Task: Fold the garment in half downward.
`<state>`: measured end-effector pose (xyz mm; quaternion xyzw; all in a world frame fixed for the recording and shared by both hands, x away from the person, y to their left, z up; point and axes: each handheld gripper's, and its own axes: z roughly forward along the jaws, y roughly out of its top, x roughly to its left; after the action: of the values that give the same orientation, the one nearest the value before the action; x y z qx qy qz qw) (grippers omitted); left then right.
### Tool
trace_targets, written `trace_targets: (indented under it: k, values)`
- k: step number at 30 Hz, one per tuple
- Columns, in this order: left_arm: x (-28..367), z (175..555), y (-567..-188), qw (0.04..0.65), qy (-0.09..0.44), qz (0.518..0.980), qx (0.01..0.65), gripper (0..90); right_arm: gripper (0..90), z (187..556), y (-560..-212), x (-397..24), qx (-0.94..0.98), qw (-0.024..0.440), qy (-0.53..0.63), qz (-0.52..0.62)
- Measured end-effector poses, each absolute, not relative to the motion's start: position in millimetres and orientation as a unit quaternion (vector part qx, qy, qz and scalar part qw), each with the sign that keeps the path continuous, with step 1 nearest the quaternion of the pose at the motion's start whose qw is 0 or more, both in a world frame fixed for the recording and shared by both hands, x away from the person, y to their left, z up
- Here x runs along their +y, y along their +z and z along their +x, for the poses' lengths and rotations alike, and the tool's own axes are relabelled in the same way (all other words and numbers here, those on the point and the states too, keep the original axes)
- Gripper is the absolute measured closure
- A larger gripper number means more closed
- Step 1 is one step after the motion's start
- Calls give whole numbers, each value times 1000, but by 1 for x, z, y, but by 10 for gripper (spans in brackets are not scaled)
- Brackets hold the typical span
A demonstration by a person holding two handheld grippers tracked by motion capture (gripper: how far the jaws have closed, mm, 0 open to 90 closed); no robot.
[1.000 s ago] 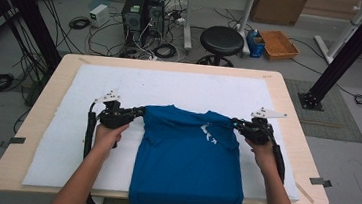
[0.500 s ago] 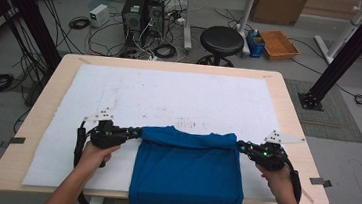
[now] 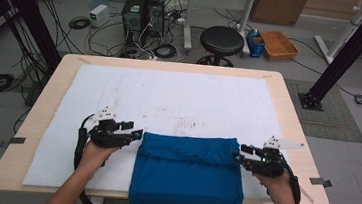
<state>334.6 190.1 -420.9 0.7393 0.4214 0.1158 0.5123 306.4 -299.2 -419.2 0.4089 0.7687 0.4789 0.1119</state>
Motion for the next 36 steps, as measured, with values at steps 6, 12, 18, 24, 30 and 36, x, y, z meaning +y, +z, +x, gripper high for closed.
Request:
trace_targets:
  k: [6, 12, 18, 24, 30, 36]
  values:
    - [168, 365, -444, 427, 95, 776, 454, 385, 421, 351, -435, -285, 769, 116, 424, 464]
    - [168, 361, -448, 417, 99, 788, 443, 653, 716, 350, -447, -282, 807, 102, 383, 438]
    - [163, 359, -441, 427, 102, 781, 443, 869, 821, 351, -441, -279, 811, 124, 384, 423]
    - [175, 387, -431, 478, 114, 722, 488, 886, 822, 378, -431, -275, 789, 163, 411, 428]
    - [177, 408, -435, 491, 133, 687, 518, 725, 679, 413, -430, -262, 777, 181, 398, 452]
    - [179, 387, -428, 517, 138, 696, 477, 618, 519, 395, -430, -271, 761, 183, 416, 463]
